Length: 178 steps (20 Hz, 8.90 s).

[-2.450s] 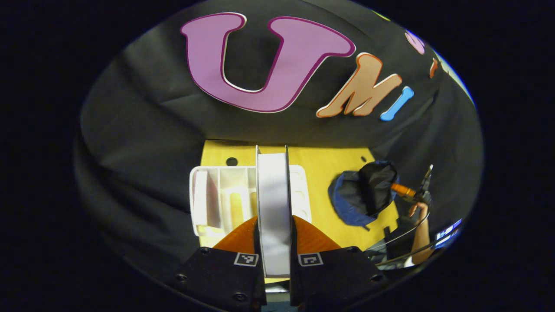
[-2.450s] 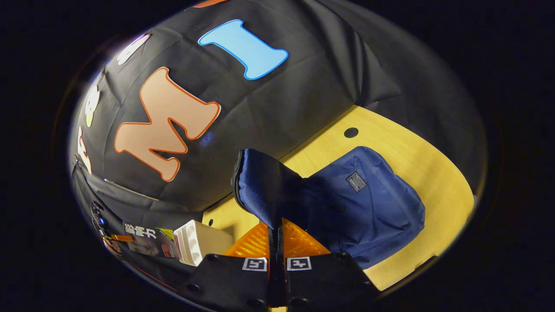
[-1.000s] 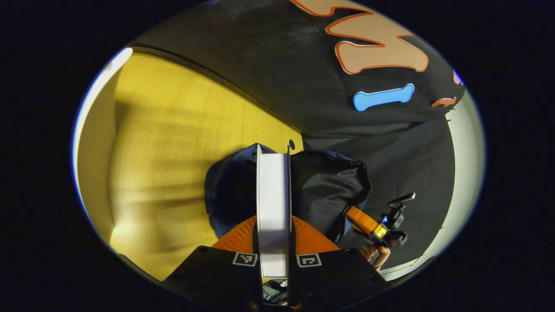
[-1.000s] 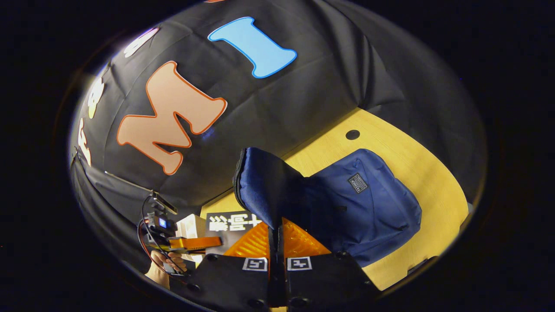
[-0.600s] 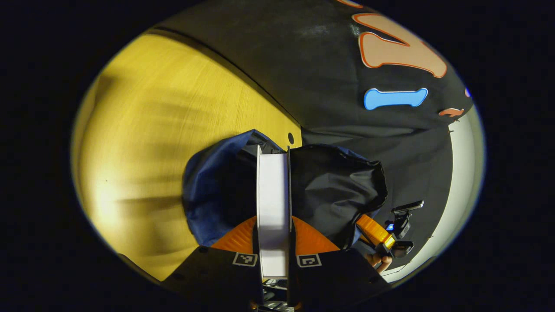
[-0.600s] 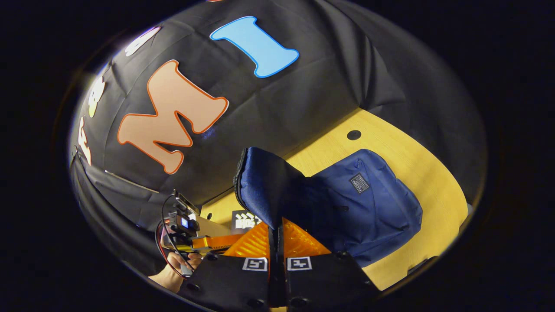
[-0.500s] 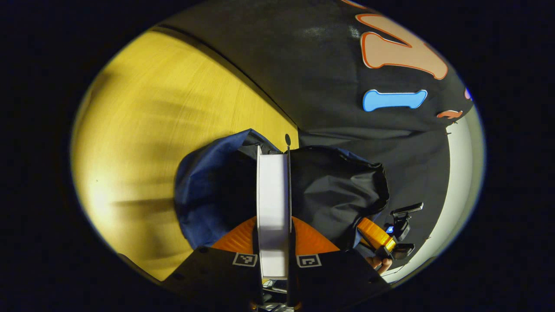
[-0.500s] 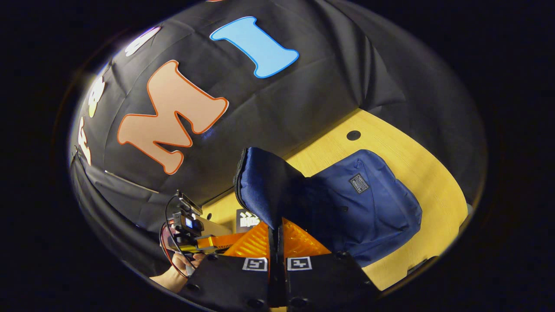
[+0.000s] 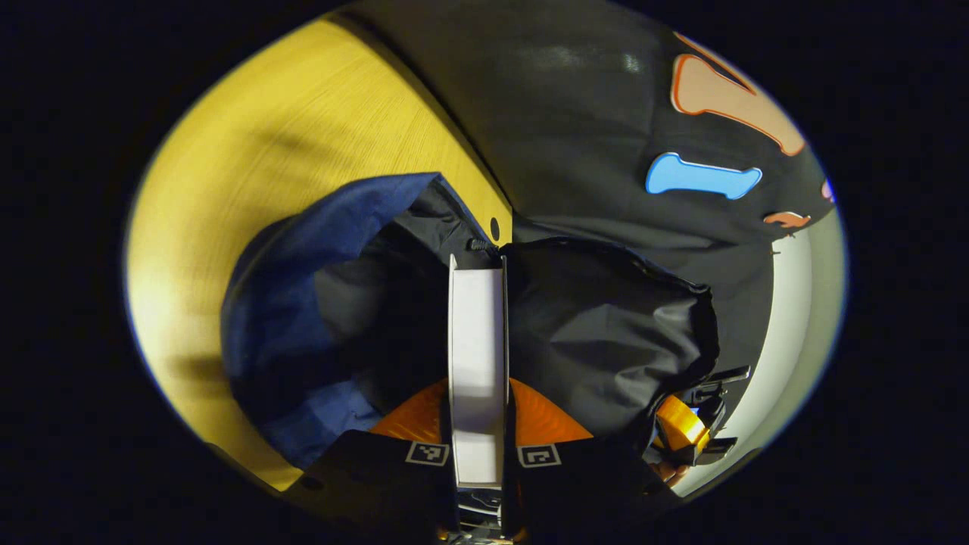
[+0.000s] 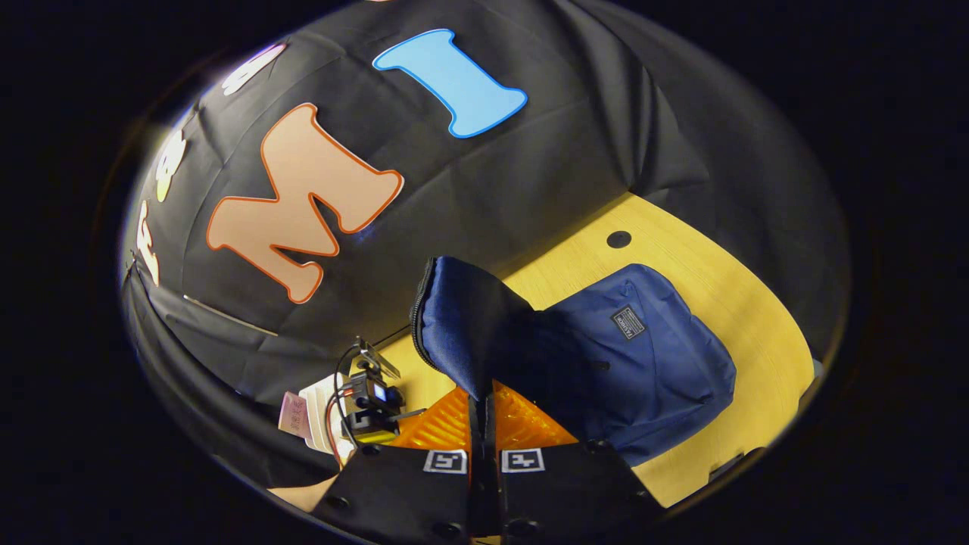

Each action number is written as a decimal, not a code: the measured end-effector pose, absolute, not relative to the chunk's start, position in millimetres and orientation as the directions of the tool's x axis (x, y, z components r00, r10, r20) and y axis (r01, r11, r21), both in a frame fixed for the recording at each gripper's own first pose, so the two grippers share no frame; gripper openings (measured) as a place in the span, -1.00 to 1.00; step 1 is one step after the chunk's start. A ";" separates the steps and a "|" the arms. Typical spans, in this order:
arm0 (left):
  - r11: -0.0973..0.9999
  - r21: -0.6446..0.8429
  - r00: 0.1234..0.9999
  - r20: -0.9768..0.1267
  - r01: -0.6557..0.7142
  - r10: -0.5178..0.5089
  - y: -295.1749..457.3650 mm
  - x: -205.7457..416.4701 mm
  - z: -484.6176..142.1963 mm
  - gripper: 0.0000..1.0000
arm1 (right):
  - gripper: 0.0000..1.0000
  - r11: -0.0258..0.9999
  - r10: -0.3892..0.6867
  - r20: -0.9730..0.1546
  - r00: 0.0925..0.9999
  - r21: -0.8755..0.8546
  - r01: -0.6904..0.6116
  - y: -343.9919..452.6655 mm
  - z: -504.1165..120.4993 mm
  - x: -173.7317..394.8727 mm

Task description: Open the schoolbag, grab two books from the bookshelf and put them into the schoolbag.

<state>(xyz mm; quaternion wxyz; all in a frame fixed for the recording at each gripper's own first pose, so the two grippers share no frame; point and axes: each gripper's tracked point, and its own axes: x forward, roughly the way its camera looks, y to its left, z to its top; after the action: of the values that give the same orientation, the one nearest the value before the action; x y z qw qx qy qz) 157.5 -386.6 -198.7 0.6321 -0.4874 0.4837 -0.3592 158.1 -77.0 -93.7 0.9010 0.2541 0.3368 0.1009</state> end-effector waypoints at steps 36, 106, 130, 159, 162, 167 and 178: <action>0.597 -0.741 0.535 -0.384 0.307 -0.752 -285.4 145.6 -121.8 0.56 | -0.94 0.865 0.317 -0.561 0.765 0.501 0.009 -76.6 -96.3 141.6; 0.996 0.044 0.268 -0.963 0.077 0.022 244.0 210.3 -161.9 0.83 | -0.94 0.857 0.297 -0.547 0.783 0.514 0.033 -60.3 -116.5 144.0; 0.992 -0.011 0.179 -0.983 0.122 -0.033 272.3 179.3 -105.9 -0.36 | -0.94 0.843 0.317 -0.542 0.779 0.537 0.031 -59.9 -117.2 147.3; 0.861 -0.499 0.516 -0.714 0.099 -0.473 189.1 127.9 54.7 -0.43 | -0.94 0.807 0.343 -0.517 0.784 0.589 0.035 -71.8 -111.9 144.7; 0.796 -0.600 0.476 -0.678 0.082 -0.560 167.2 116.7 41.8 -0.46 | -0.94 0.804 0.342 -0.515 0.786 0.593 0.039 -72.5 -112.7 143.3; 0.721 -0.691 0.501 -0.610 0.043 -0.614 159.5 112.4 23.2 -0.50 | -0.94 0.808 0.334 -0.518 0.787 0.588 0.044 -76.7 -113.4 145.0; 0.480 -0.873 0.493 -0.380 0.088 -0.783 52.4 109.1 -8.0 -0.51 | -0.94 0.823 0.333 -0.535 0.777 0.566 0.037 -70.4 -115.3 145.8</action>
<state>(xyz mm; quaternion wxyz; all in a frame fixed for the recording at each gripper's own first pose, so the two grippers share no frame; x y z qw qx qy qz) 109.1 52.4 -8.0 0.7546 -0.4204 0.4129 -0.2886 145.8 -70.4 -115.3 0.8982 0.2856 0.3239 0.0822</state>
